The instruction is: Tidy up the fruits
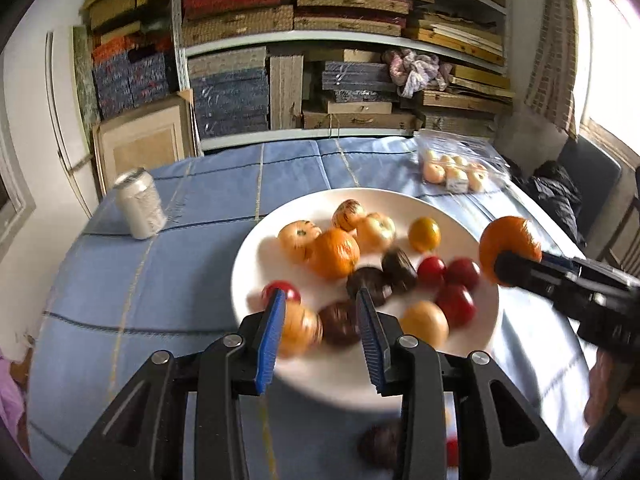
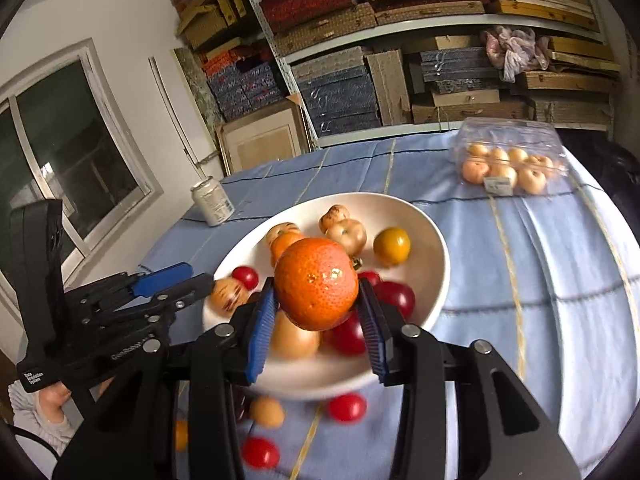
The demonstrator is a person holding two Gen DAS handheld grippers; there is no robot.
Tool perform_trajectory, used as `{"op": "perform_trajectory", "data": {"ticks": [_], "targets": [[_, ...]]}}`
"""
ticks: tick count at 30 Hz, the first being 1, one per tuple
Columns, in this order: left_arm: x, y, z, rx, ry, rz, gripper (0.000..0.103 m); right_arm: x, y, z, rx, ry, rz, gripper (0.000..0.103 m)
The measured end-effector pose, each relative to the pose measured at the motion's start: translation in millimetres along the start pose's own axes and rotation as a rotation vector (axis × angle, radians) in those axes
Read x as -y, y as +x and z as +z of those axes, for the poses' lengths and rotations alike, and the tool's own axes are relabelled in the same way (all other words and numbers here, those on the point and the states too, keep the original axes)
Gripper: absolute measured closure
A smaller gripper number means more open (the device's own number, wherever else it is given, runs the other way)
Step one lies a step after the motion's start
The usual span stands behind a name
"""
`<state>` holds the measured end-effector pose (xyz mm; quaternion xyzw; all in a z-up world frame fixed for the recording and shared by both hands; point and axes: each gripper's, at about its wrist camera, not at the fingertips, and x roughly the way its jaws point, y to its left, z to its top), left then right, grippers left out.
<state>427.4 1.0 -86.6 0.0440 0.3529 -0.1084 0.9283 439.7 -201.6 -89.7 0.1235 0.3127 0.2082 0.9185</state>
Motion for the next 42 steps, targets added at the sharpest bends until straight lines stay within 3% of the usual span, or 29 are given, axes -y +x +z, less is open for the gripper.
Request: {"op": "perform_trajectory", "data": {"ticks": [8, 11, 12, 13, 14, 20, 26, 34, 42], "targets": [[-2, 49, 16, -0.032, -0.022, -0.014, 0.066, 11, 57, 12, -0.043, -0.002, -0.045, 0.064], [-5, 53, 19, -0.036, -0.046, -0.032, 0.061, 15, 64, 9, -0.050, -0.003, -0.058, 0.057], [-5, 52, 20, -0.030, -0.051, -0.025, 0.050, 17, 63, 9, -0.043, 0.001, -0.054, 0.048], [-6, 49, 19, -0.020, -0.054, -0.019, 0.038, 17, 60, 10, -0.036, 0.009, -0.051, 0.045], [-7, 46, 19, -0.013, -0.054, -0.017, 0.035, 18, 53, 12, -0.016, 0.017, -0.048, 0.045], [-22, 9, 7, 0.002, -0.087, -0.023, 0.035, 12, 5, 9, 0.064, 0.017, -0.036, 0.042], [-25, -43, -44, -0.003, -0.045, -0.003, 0.033, 16, -41, -35, 0.098, 0.020, -0.049, 0.038], [-13, -68, -122, -0.044, -0.033, -0.020, 0.033, 5, -61, -83, 0.066, -0.061, -0.062, 0.036], [-1, -67, -139, -0.046, 0.016, 0.007, 0.032, -34, -48, -105, -0.017, -0.222, 0.008, 0.035]]}}
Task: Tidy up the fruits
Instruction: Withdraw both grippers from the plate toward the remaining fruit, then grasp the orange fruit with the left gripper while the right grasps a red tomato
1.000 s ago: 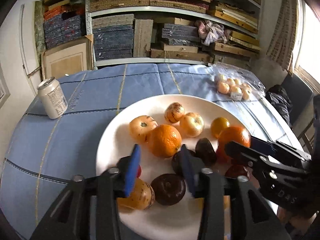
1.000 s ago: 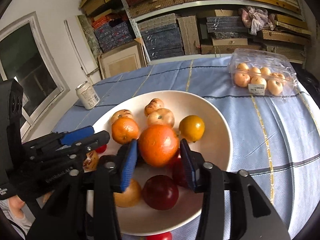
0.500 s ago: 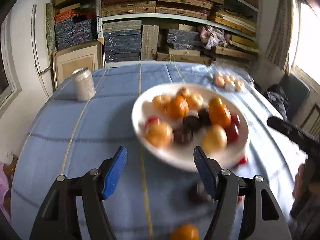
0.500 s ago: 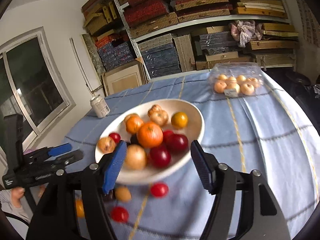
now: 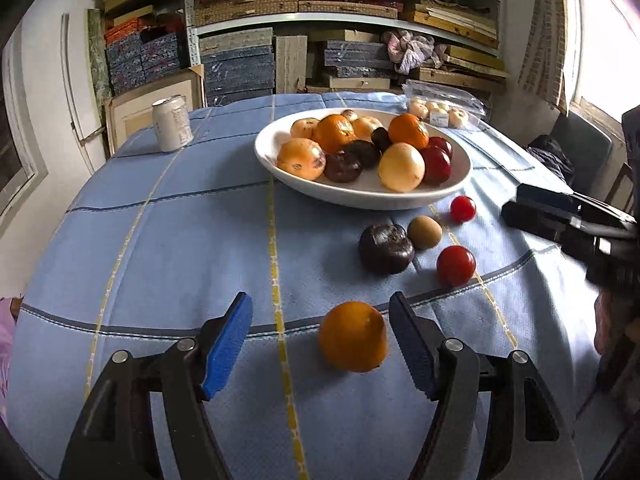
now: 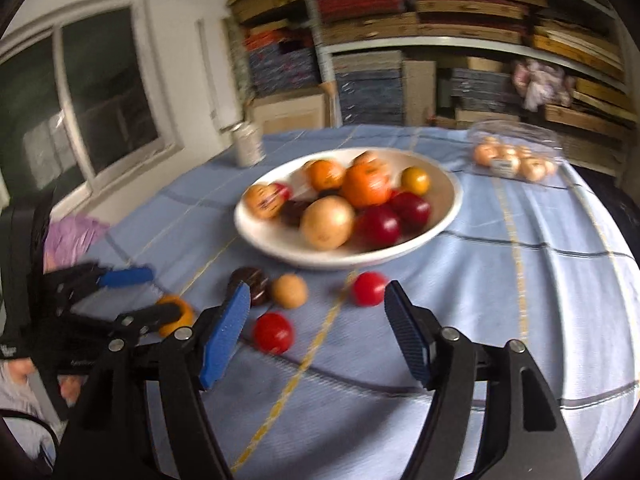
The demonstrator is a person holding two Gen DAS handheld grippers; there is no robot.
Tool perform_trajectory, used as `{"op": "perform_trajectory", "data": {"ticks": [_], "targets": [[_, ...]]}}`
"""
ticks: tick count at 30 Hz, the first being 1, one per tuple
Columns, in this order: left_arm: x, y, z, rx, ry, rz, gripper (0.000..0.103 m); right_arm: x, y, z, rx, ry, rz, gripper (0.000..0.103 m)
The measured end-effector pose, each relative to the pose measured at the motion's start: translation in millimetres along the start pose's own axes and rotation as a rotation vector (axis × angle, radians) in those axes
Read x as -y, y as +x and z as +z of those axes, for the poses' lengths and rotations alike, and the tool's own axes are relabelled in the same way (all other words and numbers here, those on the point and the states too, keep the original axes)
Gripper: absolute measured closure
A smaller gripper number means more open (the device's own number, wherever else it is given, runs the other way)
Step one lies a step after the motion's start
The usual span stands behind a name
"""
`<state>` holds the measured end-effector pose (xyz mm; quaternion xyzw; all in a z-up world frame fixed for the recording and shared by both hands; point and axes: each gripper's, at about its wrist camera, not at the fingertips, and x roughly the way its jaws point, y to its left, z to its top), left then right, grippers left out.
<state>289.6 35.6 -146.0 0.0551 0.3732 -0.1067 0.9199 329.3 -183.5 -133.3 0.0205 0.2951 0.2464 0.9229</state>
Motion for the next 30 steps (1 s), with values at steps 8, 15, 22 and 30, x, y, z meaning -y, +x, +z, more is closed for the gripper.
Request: {"op": "perform_trajectory", "data": {"ticks": [8, 15, 22, 30], "targets": [[2, 13, 1, -0.049, 0.019, -0.022, 0.032, -17, 16, -7, -0.105, -0.059, 0.027, 0.035], [9, 19, 4, -0.056, 0.039, -0.020, 0.037, -28, 29, -10, -0.164, -0.092, 0.024, 0.043], [13, 23, 3, -0.075, 0.055, -0.049, 0.056, -33, 42, -10, -0.219, -0.096, 0.037, 0.056], [11, 28, 4, -0.099, 0.027, -0.085, 0.066, -30, 56, -7, -0.261, -0.058, 0.043, 0.073]]}}
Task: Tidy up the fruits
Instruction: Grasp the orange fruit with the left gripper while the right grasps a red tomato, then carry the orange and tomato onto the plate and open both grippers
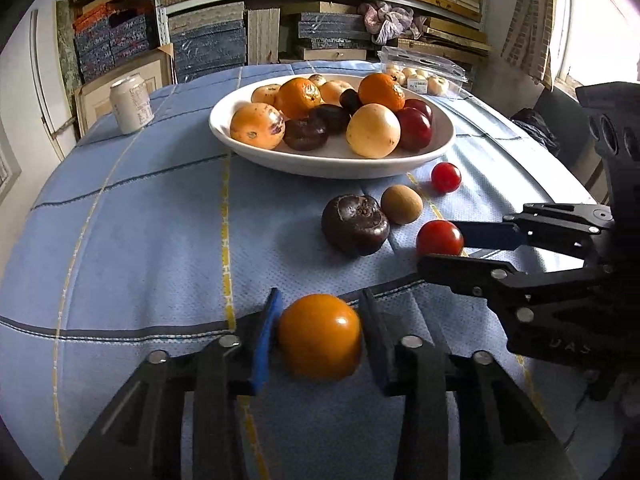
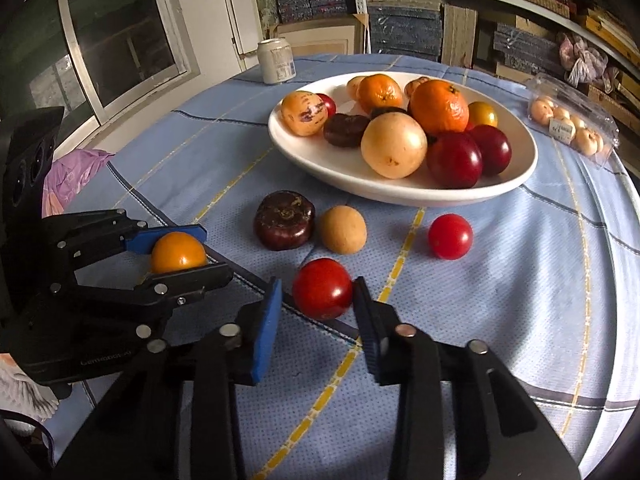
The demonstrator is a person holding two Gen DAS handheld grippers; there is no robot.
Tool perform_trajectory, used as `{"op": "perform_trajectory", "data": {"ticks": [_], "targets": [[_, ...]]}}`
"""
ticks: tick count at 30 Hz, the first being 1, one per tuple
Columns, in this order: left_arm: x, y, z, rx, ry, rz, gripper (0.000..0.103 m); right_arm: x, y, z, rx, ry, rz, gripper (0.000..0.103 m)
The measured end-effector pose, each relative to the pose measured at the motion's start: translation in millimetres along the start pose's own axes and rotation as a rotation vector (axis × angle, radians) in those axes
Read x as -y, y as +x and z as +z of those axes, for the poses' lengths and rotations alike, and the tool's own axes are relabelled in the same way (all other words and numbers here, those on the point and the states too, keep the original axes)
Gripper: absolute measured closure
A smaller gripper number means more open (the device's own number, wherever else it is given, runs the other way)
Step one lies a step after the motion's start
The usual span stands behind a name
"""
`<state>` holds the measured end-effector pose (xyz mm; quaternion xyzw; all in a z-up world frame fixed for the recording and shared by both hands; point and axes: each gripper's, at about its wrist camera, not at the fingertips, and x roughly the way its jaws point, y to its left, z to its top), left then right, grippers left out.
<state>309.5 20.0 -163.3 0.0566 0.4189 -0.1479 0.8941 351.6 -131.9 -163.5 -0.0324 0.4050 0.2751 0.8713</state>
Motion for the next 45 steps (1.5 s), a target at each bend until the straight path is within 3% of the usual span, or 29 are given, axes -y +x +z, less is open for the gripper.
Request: {"op": "perform_trajectory", "data": {"ticks": [8, 14, 20, 29, 39, 40, 41, 43, 44, 45], "targets": [[-3, -4, -1, 0.022, -0.018, -0.017, 0.066, 9, -14, -6, 0.040, 0.033, 0.045, 0.073], [-10, -10, 2, 0.049, -0.038, -0.010, 0.066, 20, -28, -6, 0.089, 0.073, 0.025, 0.073], [-16, -13, 36, 0.101, -0.053, 0.021, 0.066, 32, -44, 2, 0.174, 0.113, -0.017, 0.073], [-2, 10, 103, 0.140, -0.028, 0.041, 0.066, 56, -51, 51, 0.253, 0.126, -0.087, 0.074], [-15, 51, 139, 0.145, -0.080, 0.074, 0.065, 88, -24, 113, 0.299, 0.163, -0.134, 0.074], [-16, 53, 139, 0.147, -0.080, 0.073, 0.061, 91, -17, 117, 0.300, 0.171, -0.133, 0.073], [-15, 54, 140, 0.150, -0.076, 0.074, 0.053, 92, -13, 118, 0.301, 0.178, -0.135, 0.072], [-14, 56, 140, 0.161, -0.064, 0.094, 0.036, 94, -4, 118, 0.296, 0.183, -0.126, 0.055], [-13, 56, 139, 0.165, -0.062, 0.100, 0.035, 94, -2, 115, 0.295, 0.177, -0.129, 0.043], [-13, 56, 138, 0.165, -0.059, 0.099, 0.035, 93, -2, 114, 0.302, 0.170, -0.142, 0.041]]}}
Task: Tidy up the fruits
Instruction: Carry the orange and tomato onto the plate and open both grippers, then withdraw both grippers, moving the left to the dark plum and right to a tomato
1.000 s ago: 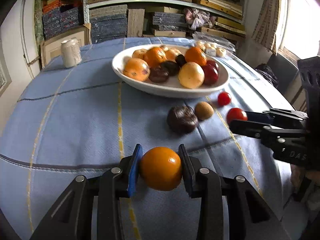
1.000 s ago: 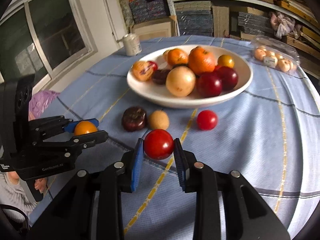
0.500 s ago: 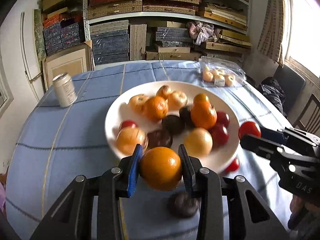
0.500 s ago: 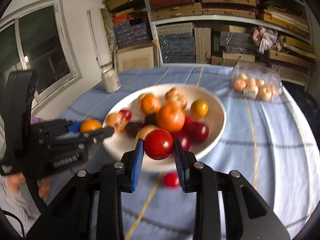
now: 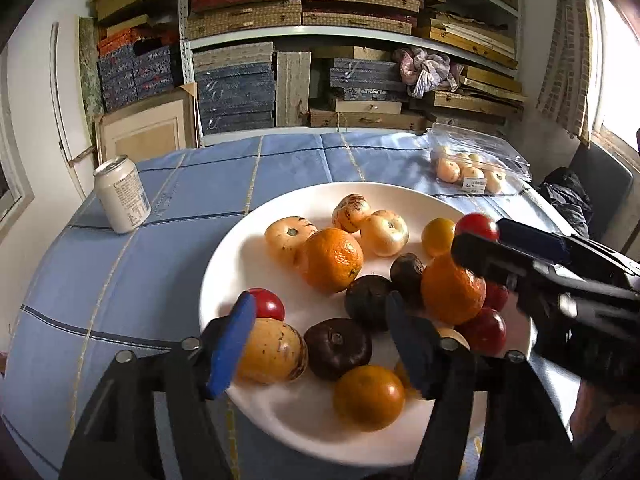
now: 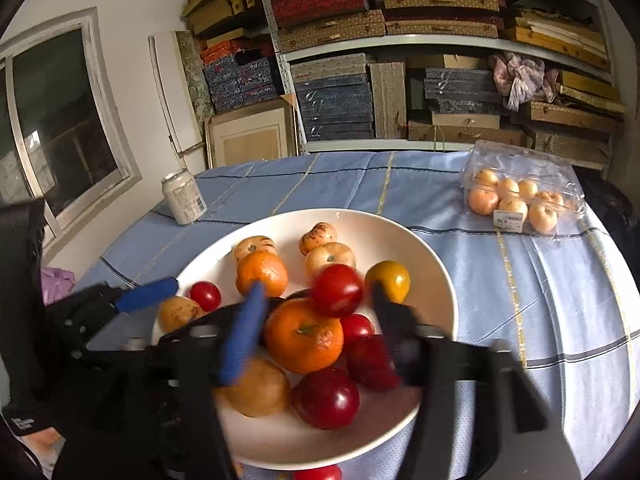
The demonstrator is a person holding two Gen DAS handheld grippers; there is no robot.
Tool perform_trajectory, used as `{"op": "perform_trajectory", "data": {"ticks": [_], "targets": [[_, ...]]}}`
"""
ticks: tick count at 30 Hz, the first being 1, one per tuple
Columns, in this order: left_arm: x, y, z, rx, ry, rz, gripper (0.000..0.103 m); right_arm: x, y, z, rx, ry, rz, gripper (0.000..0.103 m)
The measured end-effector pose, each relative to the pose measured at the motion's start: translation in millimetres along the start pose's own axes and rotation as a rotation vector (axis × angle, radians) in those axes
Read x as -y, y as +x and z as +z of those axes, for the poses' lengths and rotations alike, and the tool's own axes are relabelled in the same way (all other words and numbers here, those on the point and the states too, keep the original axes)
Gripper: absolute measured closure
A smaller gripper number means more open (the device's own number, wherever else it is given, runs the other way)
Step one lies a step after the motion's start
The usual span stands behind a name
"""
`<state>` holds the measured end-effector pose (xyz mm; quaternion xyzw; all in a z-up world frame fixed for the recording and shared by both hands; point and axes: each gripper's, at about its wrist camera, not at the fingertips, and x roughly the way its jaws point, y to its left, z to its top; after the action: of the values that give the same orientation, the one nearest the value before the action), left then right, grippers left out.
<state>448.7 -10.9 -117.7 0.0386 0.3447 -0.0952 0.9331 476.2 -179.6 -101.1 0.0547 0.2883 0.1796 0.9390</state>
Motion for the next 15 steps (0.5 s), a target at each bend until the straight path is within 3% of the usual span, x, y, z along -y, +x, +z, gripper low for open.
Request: {"op": "perform_trajectory", "data": {"ticks": [9, 15], "targets": [[1, -28, -11, 0.014, 0.013, -0.014, 0.035, -8, -41, 2, 0.070, -0.023, 0.006, 0.041], [1, -55, -42, 0.005, 0.016, -0.017, 0.033, -8, -76, -25, 0.077, -0.001, 0.023, 0.041]]}}
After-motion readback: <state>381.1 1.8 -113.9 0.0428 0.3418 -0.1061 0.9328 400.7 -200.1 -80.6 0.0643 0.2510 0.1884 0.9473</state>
